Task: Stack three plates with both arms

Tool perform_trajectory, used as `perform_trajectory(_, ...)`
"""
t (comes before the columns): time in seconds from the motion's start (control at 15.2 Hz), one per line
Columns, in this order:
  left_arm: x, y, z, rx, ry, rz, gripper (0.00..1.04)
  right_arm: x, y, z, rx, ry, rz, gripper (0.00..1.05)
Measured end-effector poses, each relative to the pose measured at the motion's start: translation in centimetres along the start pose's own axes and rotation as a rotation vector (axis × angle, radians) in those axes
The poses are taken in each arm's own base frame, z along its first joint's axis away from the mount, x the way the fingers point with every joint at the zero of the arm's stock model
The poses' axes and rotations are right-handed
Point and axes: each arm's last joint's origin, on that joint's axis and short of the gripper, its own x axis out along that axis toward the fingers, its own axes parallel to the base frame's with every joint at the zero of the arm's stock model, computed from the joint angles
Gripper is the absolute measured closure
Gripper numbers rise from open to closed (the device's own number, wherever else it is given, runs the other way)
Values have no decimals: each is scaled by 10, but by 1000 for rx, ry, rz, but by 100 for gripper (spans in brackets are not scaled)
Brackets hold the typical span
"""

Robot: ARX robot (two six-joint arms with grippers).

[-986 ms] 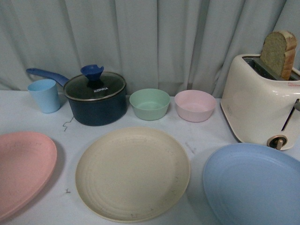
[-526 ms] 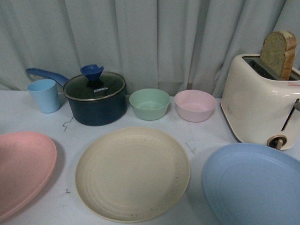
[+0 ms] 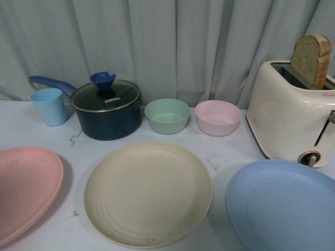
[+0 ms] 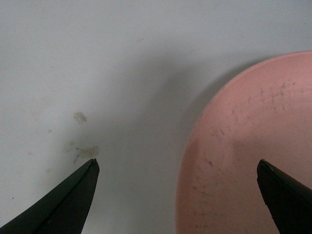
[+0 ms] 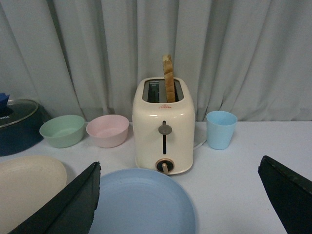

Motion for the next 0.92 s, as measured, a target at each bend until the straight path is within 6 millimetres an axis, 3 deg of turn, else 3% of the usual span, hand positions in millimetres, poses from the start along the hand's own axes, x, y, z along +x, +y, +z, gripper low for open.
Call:
perform_trajectory(0.53,20,6,-24,-82,20,-17,7,0,0,0,0,0,0,6)
perform_trajectory(0.79,19,8,-24,-90,14,-24,52,0,0,0,0,0,0,6)
perform_trajectory(0.92,11,11,-20,-124,12,-53,102,0,0,0,0,0,0,6)
